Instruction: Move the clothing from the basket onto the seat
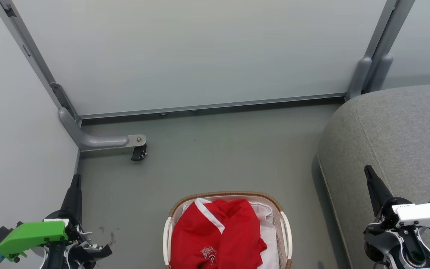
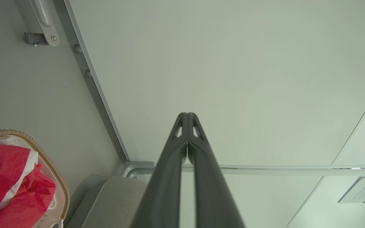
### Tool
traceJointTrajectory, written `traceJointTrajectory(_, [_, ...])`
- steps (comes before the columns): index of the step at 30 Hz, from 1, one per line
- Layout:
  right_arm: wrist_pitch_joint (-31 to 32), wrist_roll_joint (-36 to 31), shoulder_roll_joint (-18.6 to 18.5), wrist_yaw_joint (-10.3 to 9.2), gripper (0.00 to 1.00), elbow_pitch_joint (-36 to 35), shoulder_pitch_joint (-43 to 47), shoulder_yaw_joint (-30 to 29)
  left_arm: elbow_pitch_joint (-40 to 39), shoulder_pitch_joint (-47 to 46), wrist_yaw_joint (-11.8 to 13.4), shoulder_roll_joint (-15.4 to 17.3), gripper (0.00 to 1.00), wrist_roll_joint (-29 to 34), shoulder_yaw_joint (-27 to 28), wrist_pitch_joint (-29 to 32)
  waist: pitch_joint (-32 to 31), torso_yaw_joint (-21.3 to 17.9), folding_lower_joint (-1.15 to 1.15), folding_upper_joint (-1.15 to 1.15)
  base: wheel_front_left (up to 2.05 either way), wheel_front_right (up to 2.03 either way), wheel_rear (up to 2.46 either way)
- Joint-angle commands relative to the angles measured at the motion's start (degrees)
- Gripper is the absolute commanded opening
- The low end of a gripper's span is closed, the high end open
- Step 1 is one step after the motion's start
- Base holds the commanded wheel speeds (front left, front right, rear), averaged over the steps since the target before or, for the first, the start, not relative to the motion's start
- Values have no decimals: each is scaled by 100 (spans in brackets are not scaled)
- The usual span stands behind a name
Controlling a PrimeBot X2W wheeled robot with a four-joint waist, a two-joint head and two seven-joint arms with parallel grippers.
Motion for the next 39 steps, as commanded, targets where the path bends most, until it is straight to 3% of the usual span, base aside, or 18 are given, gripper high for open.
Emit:
traceJointTrajectory(1, [-7,2,-36,0,0,-13,93,-8,-5,-81,-38,43,0,-3,6,5,0,0,0,0,0,0,0])
traceJointTrajectory(3, [-7,2,-36,0,0,-13,93,-8,-5,-81,-38,43,0,-3,6,5,0,0,0,0,0,0,0])
traceJointTrajectory(4, [-1,-1,0,0,100,1,0,1,0,0,0,0,100,1,-1,-1,0,0,0,0,0,0,0])
traceJointTrajectory(19, [-309,-299,57,-1,100,197,147,144,103,195,14,-35,100,153,-350,-312,3,1,0,0,0,0,0])
traceJointTrajectory(25, [-467,-688,50,-1,100,205,157,107,25,199,11,-30,100,532,-487,-469,-1,2,0,0,0,0,0])
traceJointTrajectory(39, [-799,-2788,34,-1,100,-320,253,115,-275,157,6,-19,100,2046,-642,-800,-3,8,0,0,0,0,0])
